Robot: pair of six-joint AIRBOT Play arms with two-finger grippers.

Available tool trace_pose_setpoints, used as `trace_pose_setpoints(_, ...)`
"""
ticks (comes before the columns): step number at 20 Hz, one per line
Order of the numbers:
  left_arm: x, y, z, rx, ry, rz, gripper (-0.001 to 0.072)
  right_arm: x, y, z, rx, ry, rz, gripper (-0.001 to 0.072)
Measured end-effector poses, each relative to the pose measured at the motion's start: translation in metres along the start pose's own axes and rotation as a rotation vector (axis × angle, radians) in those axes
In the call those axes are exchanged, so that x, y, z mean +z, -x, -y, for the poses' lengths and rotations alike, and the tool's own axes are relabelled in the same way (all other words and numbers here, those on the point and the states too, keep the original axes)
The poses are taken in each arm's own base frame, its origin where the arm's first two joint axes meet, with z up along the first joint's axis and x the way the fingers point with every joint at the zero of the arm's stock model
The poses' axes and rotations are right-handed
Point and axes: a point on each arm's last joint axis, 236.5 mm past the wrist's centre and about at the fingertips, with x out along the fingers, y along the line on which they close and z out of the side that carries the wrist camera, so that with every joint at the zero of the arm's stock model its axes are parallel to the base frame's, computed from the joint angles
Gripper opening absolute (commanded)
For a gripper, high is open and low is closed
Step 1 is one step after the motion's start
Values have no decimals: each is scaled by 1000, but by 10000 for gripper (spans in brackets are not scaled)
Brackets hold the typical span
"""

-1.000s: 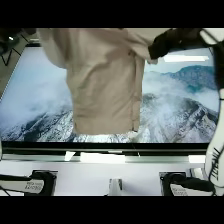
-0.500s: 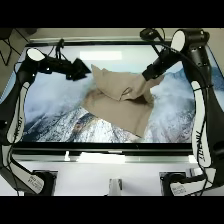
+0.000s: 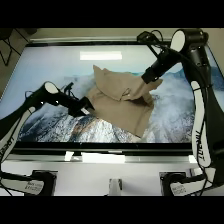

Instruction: Fold the shirts.

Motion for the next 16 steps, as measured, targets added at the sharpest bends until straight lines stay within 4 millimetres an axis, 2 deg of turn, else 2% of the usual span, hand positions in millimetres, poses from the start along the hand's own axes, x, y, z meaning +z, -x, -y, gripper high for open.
trace_pose_setpoints(2,-2,-23,3,-45,70,27,720,0,0,-2,8,0,0,30)
trace_pose_setpoints(5,8,-43,8,-100,159,93,705,0,0,-4,16,1,-1,30)
trace_pose_setpoints(6,14,-46,9,-117,193,119,613,0,0,-4,18,3,-1,30)
trace_pose_setpoints(7,20,-49,9,-129,223,141,401,0,0,-4,19,3,-1,30)
trace_pose_setpoints(9,29,-54,3,-120,239,181,98,0,0,-5,20,3,-1,30)
trace_pose_setpoints(10,37,-53,1,-122,247,214,34,0,0,-5,20,3,-1,30)
trace_pose_setpoints(13,59,-36,13,-157,223,288,29,2,5,-4,12,4,15,29)
trace_pose_setpoints(16,94,10,24,-201,164,401,29,9,23,0,-23,7,62,29)
